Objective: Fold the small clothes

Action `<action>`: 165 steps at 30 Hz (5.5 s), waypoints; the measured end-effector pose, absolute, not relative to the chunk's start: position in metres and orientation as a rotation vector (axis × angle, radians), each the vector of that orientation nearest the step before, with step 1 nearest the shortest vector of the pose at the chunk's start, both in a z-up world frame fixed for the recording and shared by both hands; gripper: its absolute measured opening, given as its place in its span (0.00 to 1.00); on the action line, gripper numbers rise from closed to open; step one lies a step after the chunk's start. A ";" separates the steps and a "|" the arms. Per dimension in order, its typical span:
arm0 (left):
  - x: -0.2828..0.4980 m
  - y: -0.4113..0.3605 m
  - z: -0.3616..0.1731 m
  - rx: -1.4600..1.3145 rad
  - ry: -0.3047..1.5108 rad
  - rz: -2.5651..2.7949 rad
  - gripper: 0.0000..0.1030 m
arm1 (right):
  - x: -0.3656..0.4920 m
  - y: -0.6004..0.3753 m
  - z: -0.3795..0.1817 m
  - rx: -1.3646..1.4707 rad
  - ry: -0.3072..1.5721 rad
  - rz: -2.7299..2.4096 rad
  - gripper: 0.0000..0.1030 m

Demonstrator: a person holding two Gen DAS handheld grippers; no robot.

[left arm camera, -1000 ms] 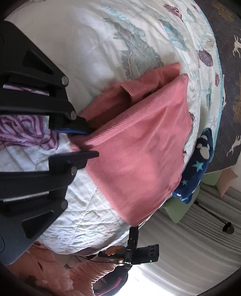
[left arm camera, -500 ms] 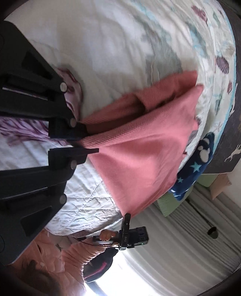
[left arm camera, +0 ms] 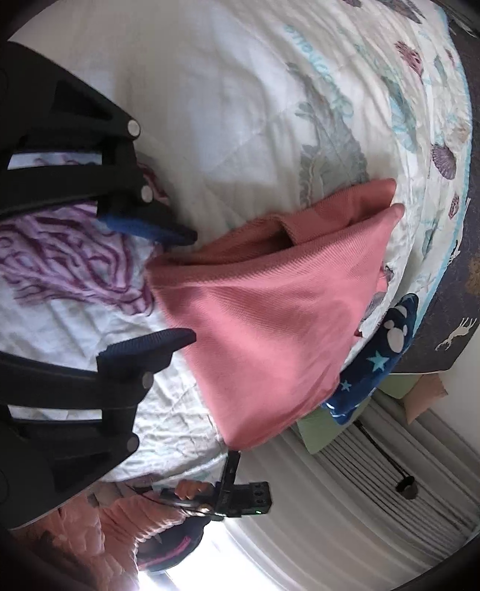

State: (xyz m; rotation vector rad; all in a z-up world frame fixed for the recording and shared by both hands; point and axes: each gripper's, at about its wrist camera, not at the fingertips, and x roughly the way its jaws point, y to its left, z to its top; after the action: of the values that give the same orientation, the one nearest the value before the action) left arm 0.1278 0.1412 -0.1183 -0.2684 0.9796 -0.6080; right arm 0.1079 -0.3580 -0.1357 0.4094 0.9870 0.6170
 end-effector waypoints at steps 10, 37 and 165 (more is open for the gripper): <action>0.102 0.196 -0.112 -0.309 0.945 -0.420 0.07 | 0.088 -0.416 -0.125 0.383 0.983 0.420 0.05; 0.060 0.145 -0.083 -0.696 0.858 -0.483 0.05 | 0.063 -0.372 -0.134 0.966 0.930 0.458 0.04; 0.179 -0.136 -0.020 -0.293 0.998 -0.658 0.08 | -0.049 -0.273 -0.068 0.352 0.531 0.399 0.04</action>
State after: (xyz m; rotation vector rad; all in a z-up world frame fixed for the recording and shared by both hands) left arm 0.1790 -0.1359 -0.0201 -0.2926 0.9978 -0.6579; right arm -0.0493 -0.2731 -0.0676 0.3524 0.5308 0.3988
